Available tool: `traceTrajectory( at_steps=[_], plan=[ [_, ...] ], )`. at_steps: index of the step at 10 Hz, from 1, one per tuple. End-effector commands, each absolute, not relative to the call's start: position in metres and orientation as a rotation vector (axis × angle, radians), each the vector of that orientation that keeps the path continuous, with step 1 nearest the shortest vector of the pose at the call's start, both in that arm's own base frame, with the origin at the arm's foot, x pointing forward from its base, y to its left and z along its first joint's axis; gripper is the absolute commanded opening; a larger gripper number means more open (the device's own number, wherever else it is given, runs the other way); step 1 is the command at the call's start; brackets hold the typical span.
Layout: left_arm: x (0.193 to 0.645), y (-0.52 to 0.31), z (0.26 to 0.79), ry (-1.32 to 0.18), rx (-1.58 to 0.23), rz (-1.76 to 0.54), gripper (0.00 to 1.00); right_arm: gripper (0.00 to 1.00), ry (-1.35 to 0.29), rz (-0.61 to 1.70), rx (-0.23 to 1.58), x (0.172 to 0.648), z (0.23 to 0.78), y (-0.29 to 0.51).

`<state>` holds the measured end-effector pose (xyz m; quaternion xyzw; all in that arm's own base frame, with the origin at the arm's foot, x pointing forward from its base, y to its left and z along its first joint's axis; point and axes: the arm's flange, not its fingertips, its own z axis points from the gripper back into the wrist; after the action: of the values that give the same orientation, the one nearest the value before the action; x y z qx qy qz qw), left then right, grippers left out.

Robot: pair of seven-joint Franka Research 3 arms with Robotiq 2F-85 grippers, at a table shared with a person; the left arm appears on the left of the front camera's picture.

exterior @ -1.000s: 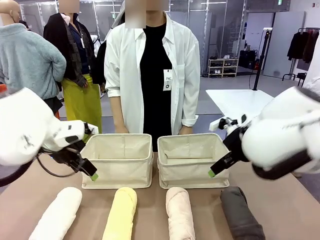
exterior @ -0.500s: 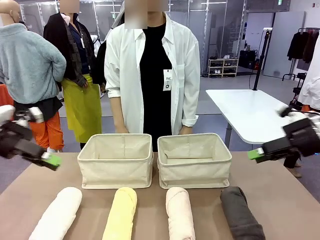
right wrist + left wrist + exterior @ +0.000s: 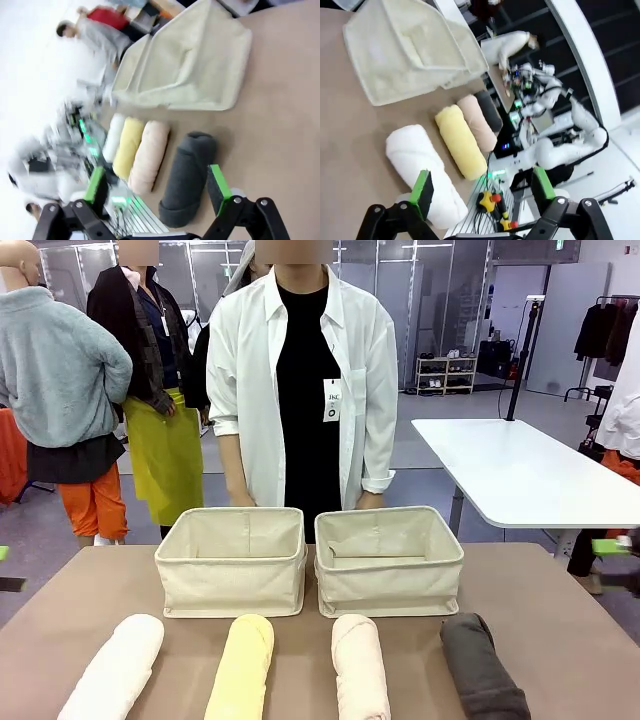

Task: Divide the towels into two baskets.
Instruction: Pick up one hotel-folded towel and place it in the Fabric basket indicated by the person.

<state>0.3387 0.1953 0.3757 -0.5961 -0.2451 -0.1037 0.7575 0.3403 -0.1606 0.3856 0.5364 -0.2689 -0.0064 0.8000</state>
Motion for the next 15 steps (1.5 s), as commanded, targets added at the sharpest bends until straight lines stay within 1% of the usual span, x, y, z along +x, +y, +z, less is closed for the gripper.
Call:
traceTrajectory(
  at_steps=[1,2,3,5,6,15],
  plan=[
    [0.335,0.227,0.377,-0.625,-1.311,-0.158,1.0,1.0,-0.665,-0.135,1.124,0.315,0.385,-0.2],
    [0.326,0.242,0.374,-0.65,-1.308,-0.105,1.0,1.0,-0.665,-0.185,1.104,0.3,0.38,-0.215],
    [0.324,0.244,0.374,-0.661,-1.306,-0.086,1.0,1.0,-0.702,-0.204,1.114,0.29,0.376,-0.221],
    [0.335,0.235,0.376,-0.64,-1.288,-0.068,1.0,1.0,-0.683,-0.214,1.092,0.293,0.366,-0.214],
    [0.319,0.249,0.369,-0.637,-1.291,-0.076,1.0,1.0,-0.672,-0.244,1.105,0.285,0.373,-0.238],
    [0.319,0.249,0.369,-0.637,-1.291,-0.076,1.0,1.0,-0.672,-0.244,1.105,0.285,0.373,-0.238]
  ],
)
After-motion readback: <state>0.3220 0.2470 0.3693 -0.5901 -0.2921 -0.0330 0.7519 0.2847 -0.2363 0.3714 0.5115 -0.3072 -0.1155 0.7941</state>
